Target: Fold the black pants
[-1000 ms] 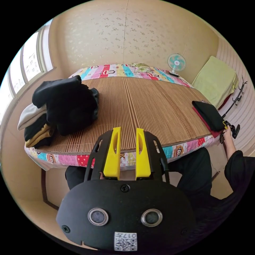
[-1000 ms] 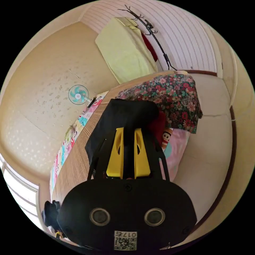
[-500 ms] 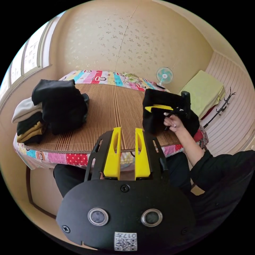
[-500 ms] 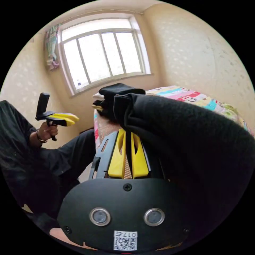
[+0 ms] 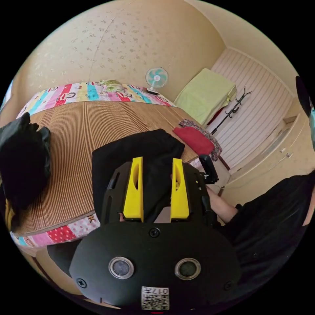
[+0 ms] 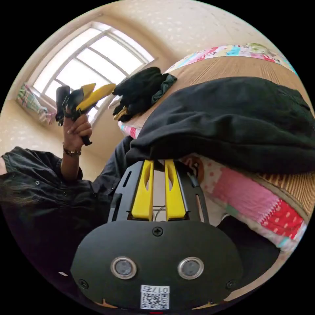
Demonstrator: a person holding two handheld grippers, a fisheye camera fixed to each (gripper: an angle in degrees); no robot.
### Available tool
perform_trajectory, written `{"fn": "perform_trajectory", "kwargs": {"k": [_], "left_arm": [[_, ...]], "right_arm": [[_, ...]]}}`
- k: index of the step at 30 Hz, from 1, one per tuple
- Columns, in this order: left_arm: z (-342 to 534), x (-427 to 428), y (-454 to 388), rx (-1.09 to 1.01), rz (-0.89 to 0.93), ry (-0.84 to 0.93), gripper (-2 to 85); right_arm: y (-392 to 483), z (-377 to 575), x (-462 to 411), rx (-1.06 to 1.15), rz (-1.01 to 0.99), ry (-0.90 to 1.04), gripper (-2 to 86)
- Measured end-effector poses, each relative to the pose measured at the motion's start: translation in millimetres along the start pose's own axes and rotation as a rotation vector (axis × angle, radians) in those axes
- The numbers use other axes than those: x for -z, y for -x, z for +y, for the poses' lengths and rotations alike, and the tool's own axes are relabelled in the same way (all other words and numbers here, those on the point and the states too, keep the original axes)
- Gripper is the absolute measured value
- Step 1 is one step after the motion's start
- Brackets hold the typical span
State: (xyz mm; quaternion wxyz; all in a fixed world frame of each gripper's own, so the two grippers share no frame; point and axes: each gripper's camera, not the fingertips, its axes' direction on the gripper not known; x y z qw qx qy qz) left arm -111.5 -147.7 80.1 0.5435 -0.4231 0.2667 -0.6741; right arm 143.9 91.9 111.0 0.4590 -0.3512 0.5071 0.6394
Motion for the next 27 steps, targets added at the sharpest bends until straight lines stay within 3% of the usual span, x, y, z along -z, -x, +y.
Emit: {"fn": "perform_trajectory", "kwargs": {"k": [2,6,9,12,14,17,18,20,22,25,27], "left_arm": [[-33.7,-36.3,-6.0,-0.054,-0.05,0.019,12.7],[-93.5,-92.1,13.6,-0.117,-0.149,0.054,12.9],[-141.5,-158.0,58.2,-0.071,-0.265,0.246,13.9],[-167.2,-206.8,100.1,0.0,-0.234,0.362,14.4],[-167.2,-251.7,120.0,0.048,-0.176,0.576,13.6],[-169.0,-235.3,101.0,-0.034,-0.216,0.47,4.4],[-168.7,-225.5,94.9,-0.043,-0.163,0.416,1.7],[-161.7,-171.4,61.5,-0.087,0.149,0.137,0.2],[-154.5,-141.4,21.4,-0.191,0.193,0.085,-0.1],[-141.0,-125.0,-22.0,-0.353,-0.063,0.067,0.2],[-144.0,-136.4,-10.6,-0.328,-0.219,0.07,1.2]], "right_arm": [[-32.0,24.6,50.9,-0.171,0.089,-0.156,8.4],[-43.7,46.2,105.7,-0.251,0.113,-0.296,9.5],[-34.9,54.2,125.6,-0.224,0.097,-0.339,9.5],[-32.3,57.0,121.8,-0.246,0.086,-0.284,9.6],[-34.9,62.8,115.1,-0.279,0.073,-0.26,10.0],[-45.8,73.7,119.9,-0.355,0.021,-0.312,11.1],[-48.8,75.7,122.9,-0.374,0.004,-0.33,11.4],[-60.0,80.3,138.6,-0.432,-0.08,-0.428,12.5],[-67.6,77.8,149.9,-0.465,-0.139,-0.51,13.2],[-81.0,57.9,157.8,-0.493,-0.155,-0.563,13.8],[-85.8,40.6,157.2,-0.473,-0.172,-0.53,13.9]]}}
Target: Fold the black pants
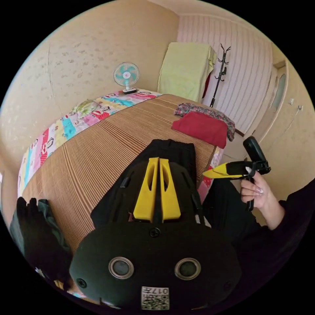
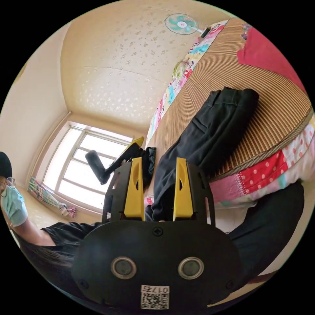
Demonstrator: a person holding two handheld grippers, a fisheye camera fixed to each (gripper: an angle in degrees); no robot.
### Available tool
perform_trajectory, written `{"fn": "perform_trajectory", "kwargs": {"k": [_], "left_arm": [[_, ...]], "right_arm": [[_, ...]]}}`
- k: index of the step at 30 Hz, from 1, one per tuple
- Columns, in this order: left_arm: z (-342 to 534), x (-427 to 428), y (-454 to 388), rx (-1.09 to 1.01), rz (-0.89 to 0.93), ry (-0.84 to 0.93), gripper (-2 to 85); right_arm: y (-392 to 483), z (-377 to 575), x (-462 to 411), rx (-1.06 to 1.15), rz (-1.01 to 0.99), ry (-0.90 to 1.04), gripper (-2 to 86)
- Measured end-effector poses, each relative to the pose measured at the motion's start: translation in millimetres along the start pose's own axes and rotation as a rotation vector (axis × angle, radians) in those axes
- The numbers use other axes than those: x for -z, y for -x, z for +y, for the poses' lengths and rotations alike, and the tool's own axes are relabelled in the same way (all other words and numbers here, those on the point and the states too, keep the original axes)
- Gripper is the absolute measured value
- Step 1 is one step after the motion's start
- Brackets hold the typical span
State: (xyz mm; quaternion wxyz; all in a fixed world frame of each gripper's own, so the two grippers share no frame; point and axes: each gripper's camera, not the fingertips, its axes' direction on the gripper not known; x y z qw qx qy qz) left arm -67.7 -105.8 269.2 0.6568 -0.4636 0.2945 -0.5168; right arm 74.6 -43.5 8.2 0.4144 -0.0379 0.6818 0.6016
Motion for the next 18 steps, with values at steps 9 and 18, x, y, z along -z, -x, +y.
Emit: {"fn": "perform_trajectory", "kwargs": {"k": [9,18], "left_arm": [[27.8,-138.1,136.1,0.267,0.097,0.458,12.6],[45.6,-18.8,78.5,0.159,0.373,0.024,1.2]], "right_arm": [[-8.2,7.6,-10.2,-0.016,-0.033,0.097,14.3],[-32.7,9.9,28.9,-0.152,-0.072,-0.03,17.3]]}}
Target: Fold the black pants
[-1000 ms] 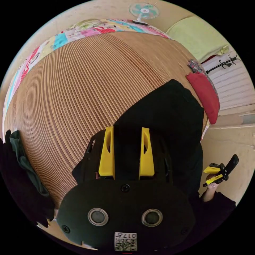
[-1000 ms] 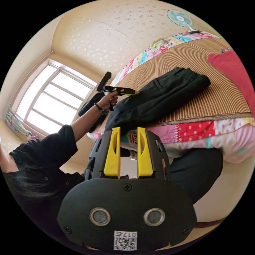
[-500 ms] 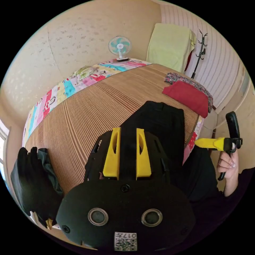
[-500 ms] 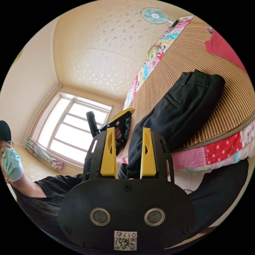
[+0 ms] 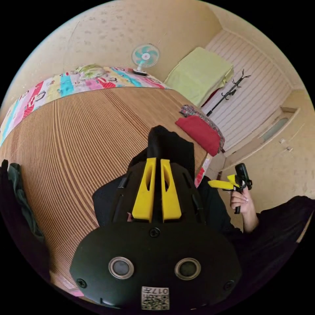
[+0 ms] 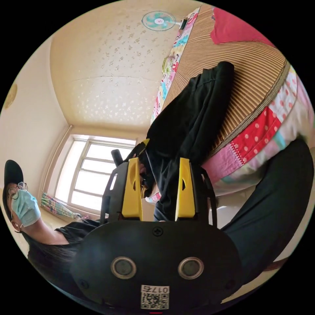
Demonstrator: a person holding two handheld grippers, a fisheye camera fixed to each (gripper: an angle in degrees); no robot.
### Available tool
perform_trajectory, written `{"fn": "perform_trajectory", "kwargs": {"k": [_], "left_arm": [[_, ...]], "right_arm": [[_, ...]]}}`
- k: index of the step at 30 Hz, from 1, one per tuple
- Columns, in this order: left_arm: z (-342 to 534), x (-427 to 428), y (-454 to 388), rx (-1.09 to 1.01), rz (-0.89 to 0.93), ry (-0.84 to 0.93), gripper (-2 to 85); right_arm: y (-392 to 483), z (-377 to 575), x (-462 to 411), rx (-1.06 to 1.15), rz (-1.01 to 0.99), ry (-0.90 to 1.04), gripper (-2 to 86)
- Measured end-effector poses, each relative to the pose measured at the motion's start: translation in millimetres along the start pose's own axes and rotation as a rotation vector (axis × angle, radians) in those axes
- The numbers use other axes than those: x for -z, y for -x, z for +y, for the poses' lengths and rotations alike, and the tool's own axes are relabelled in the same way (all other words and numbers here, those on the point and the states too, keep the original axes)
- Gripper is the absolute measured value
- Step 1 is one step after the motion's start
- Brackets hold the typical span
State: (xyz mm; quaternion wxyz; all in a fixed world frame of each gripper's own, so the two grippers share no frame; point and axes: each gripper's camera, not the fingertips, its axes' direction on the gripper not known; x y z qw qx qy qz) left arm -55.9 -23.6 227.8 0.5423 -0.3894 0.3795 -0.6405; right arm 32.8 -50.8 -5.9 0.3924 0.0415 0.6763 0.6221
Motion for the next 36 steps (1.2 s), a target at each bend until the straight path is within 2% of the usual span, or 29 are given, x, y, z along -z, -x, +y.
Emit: {"fn": "perform_trajectory", "kwargs": {"k": [2,6,9,10,11,14,15,16,18,19,20,21,22,23,25,27,29,32,36], "left_arm": [[19.4,6.3,-67.6,-0.212,0.014,-0.008,0.9],[50.6,-20.2,-131.4,-0.363,0.077,0.068,0.7],[65.7,-49.2,-141.7,-0.402,0.079,0.16,0.4],[67.2,-55.7,-139.6,-0.424,0.119,0.206,0.3],[66.3,-57.7,-134.0,-0.431,0.157,0.242,0.1],[57.5,-41.2,-97.7,-0.301,0.17,0.124,-0.7],[55.4,-39.7,-90.3,-0.283,0.179,0.103,-0.8],[51.2,-47.1,-80.1,-0.278,0.21,0.113,-0.9],[49.3,-87.9,-69.5,-0.25,0.129,0.256,-0.9],[56.4,-120.5,-57.6,-0.201,-0.042,0.328,-0.9],[68.6,-147.0,-38.4,-0.136,-0.09,0.371,-0.9],[73.7,-149.6,-26.2,-0.065,-0.028,0.347,-0.9],[82.6,-140.5,-1.1,0.104,0.115,0.256,-0.9],[91.0,-131.1,15.7,0.206,0.23,0.203,-0.8],[105.9,-109.7,28.7,0.273,0.261,0.108,-0.5],[121.7,-83.8,37.1,0.326,0.193,-0.002,0.3],[134.4,-60.2,50.5,0.381,0.094,-0.079,5.0],[131.5,-65.9,70.8,0.432,0.046,0.018,8.4],[126.2,-79.7,74.8,0.408,0.096,0.093,5.0]], "right_arm": [[8.6,-13.3,-10.2,0.014,0.006,-0.021,19.9],[20.6,-41.5,-47.1,0.063,0.069,0.021,21.2],[17.3,-61.0,-81.0,0.069,0.249,0.097,12.2],[14.4,-63.2,-83.5,0.072,0.26,0.086,4.1],[13.6,-61.9,-78.1,0.071,0.306,0.048,2.7],[21.9,-50.5,-46.7,0.102,0.502,-0.078,1.6],[23.3,-48.3,-41.8,0.109,0.515,-0.087,1.7],[27.2,-44.9,-36.4,0.139,0.447,-0.078,2.0],[33.9,-41.0,-47.9,0.183,0.318,-0.021,4.0],[36.3,-41.6,-70.2,0.202,0.383,0.013,6.6],[32.3,-47.7,-105.6,0.201,0.545,0.087,7.9],[29.5,-50.2,-127.3,0.228,0.637,0.143,8.6],[34.2,-45.5,-158.5,0.364,0.846,0.128,7.8],[42.6,-40.0,-175.5,0.454,0.932,0.122,7.4],[49.4,-39.4,-185.5,0.459,0.98,0.144,7.3],[46.1,-39.0,-182.8,0.453,0.942,0.132,7.1],[36.9,-42.0,-171.7,0.421,0.844,0.116,6.6],[30.8,-49.2,-164.3,0.379,0.775,0.13,5.7],[27.5,-53.3,-161.1,0.36,0.746,0.148,5.1]]}}
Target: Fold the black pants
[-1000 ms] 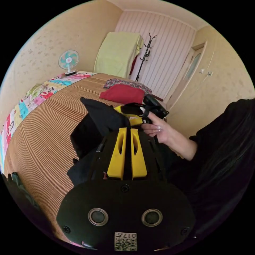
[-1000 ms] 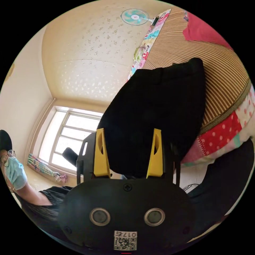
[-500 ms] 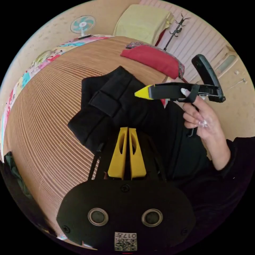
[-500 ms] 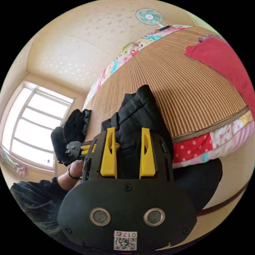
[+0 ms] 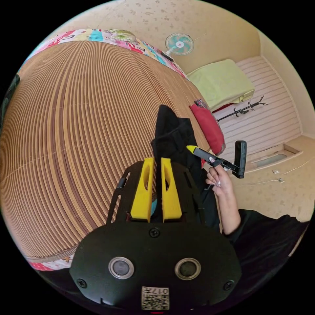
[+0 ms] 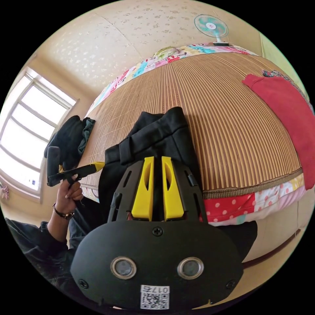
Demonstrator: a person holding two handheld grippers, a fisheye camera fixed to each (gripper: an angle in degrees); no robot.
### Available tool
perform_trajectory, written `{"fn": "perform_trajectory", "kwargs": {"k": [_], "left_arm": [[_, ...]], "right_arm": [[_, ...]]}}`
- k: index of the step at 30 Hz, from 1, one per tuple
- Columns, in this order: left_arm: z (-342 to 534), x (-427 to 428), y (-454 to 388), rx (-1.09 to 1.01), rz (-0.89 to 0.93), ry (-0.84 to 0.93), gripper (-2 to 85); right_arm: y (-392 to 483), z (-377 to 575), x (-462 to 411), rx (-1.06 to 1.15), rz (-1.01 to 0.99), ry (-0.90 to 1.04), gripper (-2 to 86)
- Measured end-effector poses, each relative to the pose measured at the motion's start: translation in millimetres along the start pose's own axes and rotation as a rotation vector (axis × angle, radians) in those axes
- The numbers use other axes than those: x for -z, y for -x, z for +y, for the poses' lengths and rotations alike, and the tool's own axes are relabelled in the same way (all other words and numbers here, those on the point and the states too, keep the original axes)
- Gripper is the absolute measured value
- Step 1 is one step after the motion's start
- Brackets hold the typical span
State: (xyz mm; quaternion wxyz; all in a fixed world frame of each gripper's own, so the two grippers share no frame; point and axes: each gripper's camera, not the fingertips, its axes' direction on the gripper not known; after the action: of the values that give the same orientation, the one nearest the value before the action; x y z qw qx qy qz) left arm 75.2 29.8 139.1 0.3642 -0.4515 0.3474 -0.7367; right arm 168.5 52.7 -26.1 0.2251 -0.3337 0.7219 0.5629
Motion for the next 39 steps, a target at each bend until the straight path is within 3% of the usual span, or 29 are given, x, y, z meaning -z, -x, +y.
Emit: {"fn": "perform_trajectory", "kwargs": {"k": [4,6,9,11,14,19,21,23,29,37,39], "left_arm": [[13.7,10.6,-7.0,0.02,-0.093,-0.042,8.0],[28.1,17.2,-4.1,0.043,-0.078,-0.1,7.5],[43.3,1.0,3.4,0.064,0.0,-0.044,6.0],[53.5,-6.1,0.5,0.045,0.105,-0.098,1.5],[60.7,-9.3,-8.5,0.073,0.096,-0.148,-0.6],[74.9,-16.4,-79.1,-0.207,0.045,-0.218,-1.0],[70.3,-34.8,-108.4,-0.259,-0.093,-0.14,-1.0],[58.8,-64.1,-125.5,-0.277,-0.239,-0.038,-1.0],[57.3,-74.1,-122.9,-0.215,-0.205,-0.055,-1.0],[61.2,-67.4,-106.5,-0.159,-0.105,-0.066,-1.0],[60.0,-64.8,-102.1,-0.157,-0.081,-0.055,-1.0]], "right_arm": [[-6.5,2.7,0.0,-0.013,-0.028,-0.008,4.6],[-10.1,5.1,0.3,-0.024,-0.044,-0.017,4.3],[-18.2,11.5,0.6,-0.043,-0.081,-0.042,4.0],[-23.9,14.6,1.2,-0.059,-0.104,-0.05,3.9],[-25.6,15.6,3.0,-0.055,-0.097,-0.042,3.8],[-30.3,22.5,6.3,-0.065,-0.09,-0.052,4.1],[-37.1,27.3,8.1,-0.087,-0.118,-0.064,4.3],[-54.3,36.9,13.6,-0.131,-0.23,-0.091,5.2],[-100.7,106.8,33.1,-0.297,-0.657,-0.236,13.8],[-71.6,127.6,44.0,-0.187,-0.526,-0.293,16.7],[-61.7,116.6,37.8,-0.116,-0.446,-0.223,16.5]]}}
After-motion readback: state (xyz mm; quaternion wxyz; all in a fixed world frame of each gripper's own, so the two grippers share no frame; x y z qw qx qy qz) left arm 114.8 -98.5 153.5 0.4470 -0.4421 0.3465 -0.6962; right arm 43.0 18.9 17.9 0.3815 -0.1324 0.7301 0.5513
